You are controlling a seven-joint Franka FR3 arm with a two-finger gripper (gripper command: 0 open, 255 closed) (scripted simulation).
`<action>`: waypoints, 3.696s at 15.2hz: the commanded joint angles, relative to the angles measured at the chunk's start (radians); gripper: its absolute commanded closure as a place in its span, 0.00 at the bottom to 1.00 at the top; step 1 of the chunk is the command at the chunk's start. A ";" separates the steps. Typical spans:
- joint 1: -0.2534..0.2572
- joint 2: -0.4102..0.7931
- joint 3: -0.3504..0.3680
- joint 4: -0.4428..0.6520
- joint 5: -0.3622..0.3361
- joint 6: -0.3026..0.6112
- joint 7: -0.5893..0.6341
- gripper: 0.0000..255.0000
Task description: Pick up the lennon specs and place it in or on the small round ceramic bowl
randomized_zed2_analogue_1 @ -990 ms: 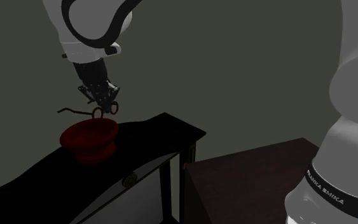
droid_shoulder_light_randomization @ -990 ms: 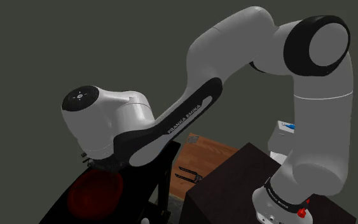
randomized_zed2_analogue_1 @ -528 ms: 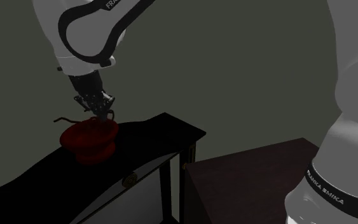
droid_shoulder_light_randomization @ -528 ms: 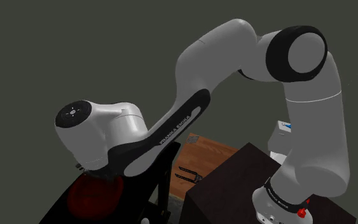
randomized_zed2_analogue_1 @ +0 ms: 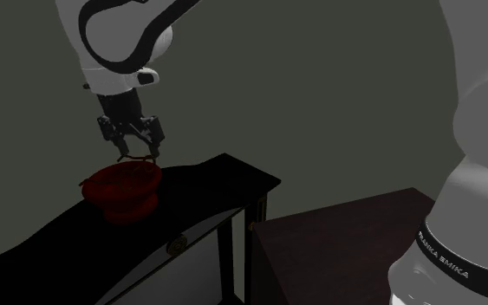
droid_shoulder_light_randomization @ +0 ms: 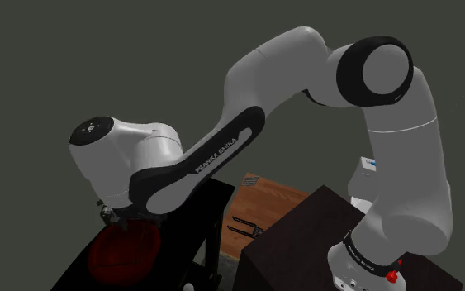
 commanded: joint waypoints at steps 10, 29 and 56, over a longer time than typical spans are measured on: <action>-0.009 0.053 -0.011 0.012 0.009 0.010 -0.032 0.00; -0.019 0.030 0.005 0.017 0.028 -0.014 -0.044 1.00; -0.005 0.049 -0.008 0.007 0.011 0.009 -0.024 1.00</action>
